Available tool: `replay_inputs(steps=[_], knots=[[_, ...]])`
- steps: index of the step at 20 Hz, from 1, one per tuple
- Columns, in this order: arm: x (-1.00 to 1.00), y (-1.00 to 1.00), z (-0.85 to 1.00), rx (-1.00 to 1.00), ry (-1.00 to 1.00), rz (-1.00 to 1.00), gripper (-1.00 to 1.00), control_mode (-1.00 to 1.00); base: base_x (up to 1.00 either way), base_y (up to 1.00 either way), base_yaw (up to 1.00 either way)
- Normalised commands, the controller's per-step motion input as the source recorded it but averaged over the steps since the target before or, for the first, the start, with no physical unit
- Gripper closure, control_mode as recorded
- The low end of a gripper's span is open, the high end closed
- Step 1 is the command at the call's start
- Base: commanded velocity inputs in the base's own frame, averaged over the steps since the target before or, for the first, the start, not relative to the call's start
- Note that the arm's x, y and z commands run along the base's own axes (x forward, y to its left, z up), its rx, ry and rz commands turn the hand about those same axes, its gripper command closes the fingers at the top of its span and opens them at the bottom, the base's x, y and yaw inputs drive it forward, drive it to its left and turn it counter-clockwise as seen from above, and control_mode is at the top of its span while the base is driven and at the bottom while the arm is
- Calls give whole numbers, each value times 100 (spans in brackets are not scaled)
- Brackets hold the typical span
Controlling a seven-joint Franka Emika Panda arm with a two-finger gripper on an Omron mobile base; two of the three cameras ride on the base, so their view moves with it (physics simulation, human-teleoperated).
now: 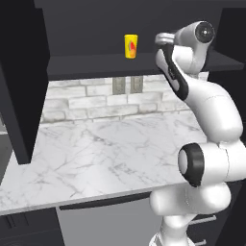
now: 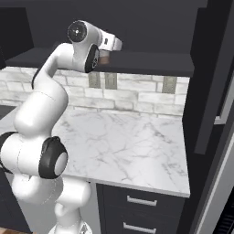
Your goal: Take the cinnamon bottle from the cabinet and place it on the dining table, next to the plate with the cupcake. Then take the chocolate from the dining counter and place it on the cupcake plate.
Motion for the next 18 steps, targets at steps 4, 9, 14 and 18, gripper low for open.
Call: replay_inputs(steps=[4, 9, 14, 18], knots=[[-100, 0, 3, 0, -5, 8, 100, -100, 0, 0, 0], [-100, 0, 0, 0, 0, 4, 100, -100, 0, 0, 0], [-100, 0, -5, 0, 0, 2, 100, -100, 0, 0, 0], [-100, 9, -25, -2, 0, 2, 100, -100, 0, 0, 0]])
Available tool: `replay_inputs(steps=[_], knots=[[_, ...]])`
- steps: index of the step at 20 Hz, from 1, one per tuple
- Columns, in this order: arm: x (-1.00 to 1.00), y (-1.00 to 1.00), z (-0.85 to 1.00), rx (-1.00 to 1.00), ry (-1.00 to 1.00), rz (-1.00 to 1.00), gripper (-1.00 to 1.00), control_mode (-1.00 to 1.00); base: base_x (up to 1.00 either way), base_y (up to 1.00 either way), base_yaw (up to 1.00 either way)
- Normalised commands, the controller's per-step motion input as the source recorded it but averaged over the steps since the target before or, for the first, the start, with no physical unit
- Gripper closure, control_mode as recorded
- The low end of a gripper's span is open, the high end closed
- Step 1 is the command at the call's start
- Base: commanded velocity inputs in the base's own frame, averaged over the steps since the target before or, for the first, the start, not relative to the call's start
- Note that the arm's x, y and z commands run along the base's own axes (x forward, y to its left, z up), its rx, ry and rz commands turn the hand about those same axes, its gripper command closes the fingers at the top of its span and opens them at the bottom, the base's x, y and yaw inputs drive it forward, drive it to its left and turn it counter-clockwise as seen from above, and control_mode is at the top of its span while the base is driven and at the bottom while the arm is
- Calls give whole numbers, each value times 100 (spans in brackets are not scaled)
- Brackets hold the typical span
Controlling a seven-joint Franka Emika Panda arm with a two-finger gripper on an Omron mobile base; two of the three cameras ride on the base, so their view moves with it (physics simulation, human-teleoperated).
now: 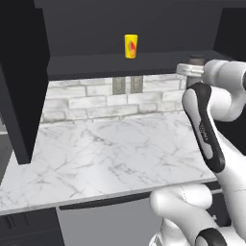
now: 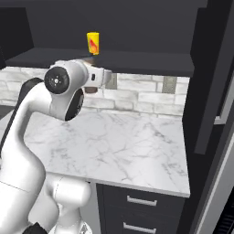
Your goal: Take the cinnamon bottle from the cabinet and place it on the dining table, next to the plate with the cupcake. Then take the chocolate from the dining counter and place it on the cupcake plate.
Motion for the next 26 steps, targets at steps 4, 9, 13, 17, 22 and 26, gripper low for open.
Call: replay_inputs(steps=[4, 9, 13, 17, 22, 26], knots=[[-90, 16, -39, -7, 1, 1, 100, -100, 0, 0, 0], [-53, 22, -58, -16, 7, 0, 100, -100, 0, 0, 0], [-21, 1, -16, -7, 3, 0, 100, -100, 0, 0, 0], [0, 0, -2, -8, 2, 0, 100, -100, 0, 0, 0], [-17, 0, -1, -7, 0, 0, 100, 100, -31, -1, 0], [0, 0, 0, 0, 0, 0, 100, 100, -99, -4, 18]])
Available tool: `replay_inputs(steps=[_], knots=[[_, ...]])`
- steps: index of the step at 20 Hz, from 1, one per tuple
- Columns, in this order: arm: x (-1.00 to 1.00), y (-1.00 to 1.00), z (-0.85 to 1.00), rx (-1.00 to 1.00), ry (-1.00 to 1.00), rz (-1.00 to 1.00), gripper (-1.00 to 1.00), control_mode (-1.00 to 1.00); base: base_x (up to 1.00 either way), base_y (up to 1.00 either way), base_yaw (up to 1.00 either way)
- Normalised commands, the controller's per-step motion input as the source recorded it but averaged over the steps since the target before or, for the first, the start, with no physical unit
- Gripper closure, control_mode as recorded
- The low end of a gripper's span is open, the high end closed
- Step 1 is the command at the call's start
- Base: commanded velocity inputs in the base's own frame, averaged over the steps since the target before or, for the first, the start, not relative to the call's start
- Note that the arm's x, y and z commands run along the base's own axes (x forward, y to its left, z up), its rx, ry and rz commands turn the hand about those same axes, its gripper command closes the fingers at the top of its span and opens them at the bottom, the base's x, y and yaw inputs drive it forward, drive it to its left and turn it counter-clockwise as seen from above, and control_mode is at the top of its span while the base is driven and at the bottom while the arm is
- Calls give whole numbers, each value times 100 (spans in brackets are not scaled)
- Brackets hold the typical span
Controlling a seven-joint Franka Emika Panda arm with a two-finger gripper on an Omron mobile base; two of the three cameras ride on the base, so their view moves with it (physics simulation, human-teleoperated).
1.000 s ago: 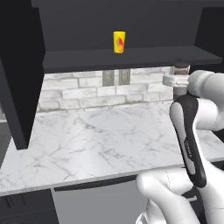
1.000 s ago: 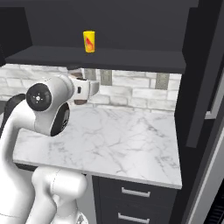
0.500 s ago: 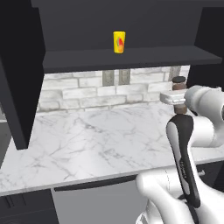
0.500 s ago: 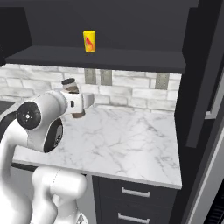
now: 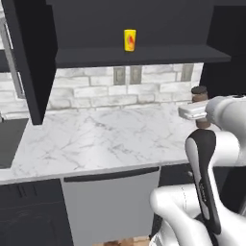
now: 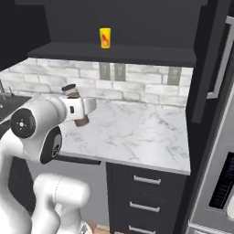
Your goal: Take the cinnamon bottle from the cabinet and place it on the dining table, next to the plate with the cupcake. Then take the chocolate from the dining counter and place it on the cupcake plate.
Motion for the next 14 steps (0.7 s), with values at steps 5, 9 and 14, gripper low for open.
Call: replay_inputs(steps=[5, 9, 14], knots=[[0, 0, 0, 0, 0, 0, 100, 100, -96, 0, 54], [0, 0, 0, 0, 0, 0, 100, 100, -78, 0, 73], [0, 0, 0, 0, 0, 0, 100, 100, -67, 0, 84]])
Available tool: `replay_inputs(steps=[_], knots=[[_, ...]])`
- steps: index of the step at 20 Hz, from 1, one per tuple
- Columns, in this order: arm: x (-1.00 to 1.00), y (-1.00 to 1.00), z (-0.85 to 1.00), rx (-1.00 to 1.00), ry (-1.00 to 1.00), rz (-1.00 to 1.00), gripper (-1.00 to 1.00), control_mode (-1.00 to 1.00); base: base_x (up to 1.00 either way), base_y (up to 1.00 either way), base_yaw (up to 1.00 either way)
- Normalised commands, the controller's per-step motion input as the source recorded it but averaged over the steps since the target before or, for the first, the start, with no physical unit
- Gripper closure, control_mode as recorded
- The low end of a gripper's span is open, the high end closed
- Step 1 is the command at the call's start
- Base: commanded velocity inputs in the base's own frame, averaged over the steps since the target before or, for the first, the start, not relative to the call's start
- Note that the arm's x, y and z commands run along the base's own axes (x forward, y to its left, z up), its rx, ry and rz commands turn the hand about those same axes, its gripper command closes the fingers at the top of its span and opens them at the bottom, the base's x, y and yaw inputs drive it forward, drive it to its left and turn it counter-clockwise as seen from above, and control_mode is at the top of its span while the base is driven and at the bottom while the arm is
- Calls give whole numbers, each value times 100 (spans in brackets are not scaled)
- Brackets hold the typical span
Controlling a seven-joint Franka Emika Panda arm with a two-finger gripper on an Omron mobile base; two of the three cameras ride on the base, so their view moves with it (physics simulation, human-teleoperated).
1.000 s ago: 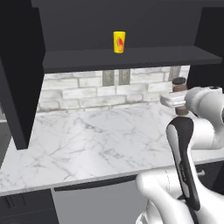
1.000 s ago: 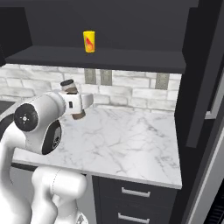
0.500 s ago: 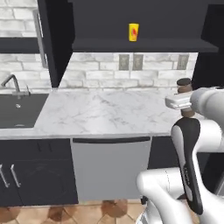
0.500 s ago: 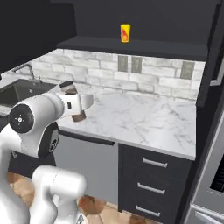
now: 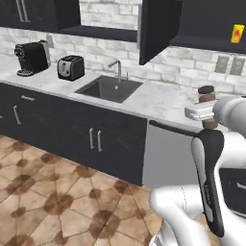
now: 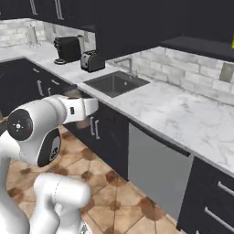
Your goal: Take the cinnamon bottle from the cabinet and place it on the dining table, next to the plate with the cupcake. Then take the chocolate from the dining counter and place it on the cupcake plate.
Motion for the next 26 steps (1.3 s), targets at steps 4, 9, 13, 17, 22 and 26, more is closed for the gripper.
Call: replay_inputs(steps=[4, 9, 13, 17, 22, 26], knots=[[0, 0, 0, 0, 0, 0, 100, 100, -50, 0, 86], [0, 0, 0, 0, 0, 0, 100, 100, -19, 0, 86], [0, 0, 0, 0, 0, 0, 100, 100, 0, 0, 82], [0, 0, 0, 0, 0, 0, 100, 100, 10, 0, 74], [0, 0, 0, 0, 0, 0, 100, 100, 53, 0, 59], [0, 0, 0, 0, 0, 0, 100, 100, 60, -5, 58]])
